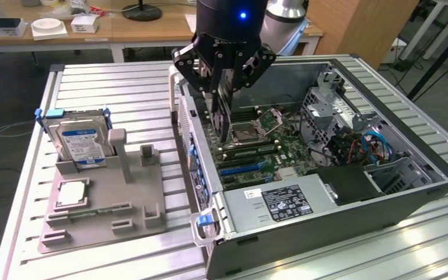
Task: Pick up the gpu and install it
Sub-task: 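Pick up the gpu and move the gpu toward the slot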
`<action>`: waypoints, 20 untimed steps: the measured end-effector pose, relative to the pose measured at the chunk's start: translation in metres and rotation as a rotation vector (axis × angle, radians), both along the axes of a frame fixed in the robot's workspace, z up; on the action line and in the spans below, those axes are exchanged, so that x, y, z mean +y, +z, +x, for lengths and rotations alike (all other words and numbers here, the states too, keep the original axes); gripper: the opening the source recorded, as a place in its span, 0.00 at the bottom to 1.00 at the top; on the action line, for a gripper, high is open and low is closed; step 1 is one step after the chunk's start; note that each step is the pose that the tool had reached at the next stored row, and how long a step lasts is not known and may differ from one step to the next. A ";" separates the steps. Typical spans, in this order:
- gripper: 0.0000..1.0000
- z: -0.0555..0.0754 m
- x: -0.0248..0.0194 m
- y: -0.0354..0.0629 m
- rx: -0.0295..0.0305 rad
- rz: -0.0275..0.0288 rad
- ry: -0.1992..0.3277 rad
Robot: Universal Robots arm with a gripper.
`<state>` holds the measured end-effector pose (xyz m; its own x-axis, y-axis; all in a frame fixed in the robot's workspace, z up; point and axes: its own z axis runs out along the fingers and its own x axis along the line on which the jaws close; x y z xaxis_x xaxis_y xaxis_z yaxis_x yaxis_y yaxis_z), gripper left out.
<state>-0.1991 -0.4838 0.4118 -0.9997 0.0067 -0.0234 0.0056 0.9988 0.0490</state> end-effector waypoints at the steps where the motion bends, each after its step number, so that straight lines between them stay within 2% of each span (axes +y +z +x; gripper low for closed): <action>1: 0.26 0.000 0.0000 0.0000 0.0000 0.0000 0.000; 20: 0.26 0.019 0.0000 0.0000 0.0001 -0.0001 0.009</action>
<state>-0.1799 -0.4838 0.4119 -0.9997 -0.0019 -0.0233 -0.0030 0.9988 0.0489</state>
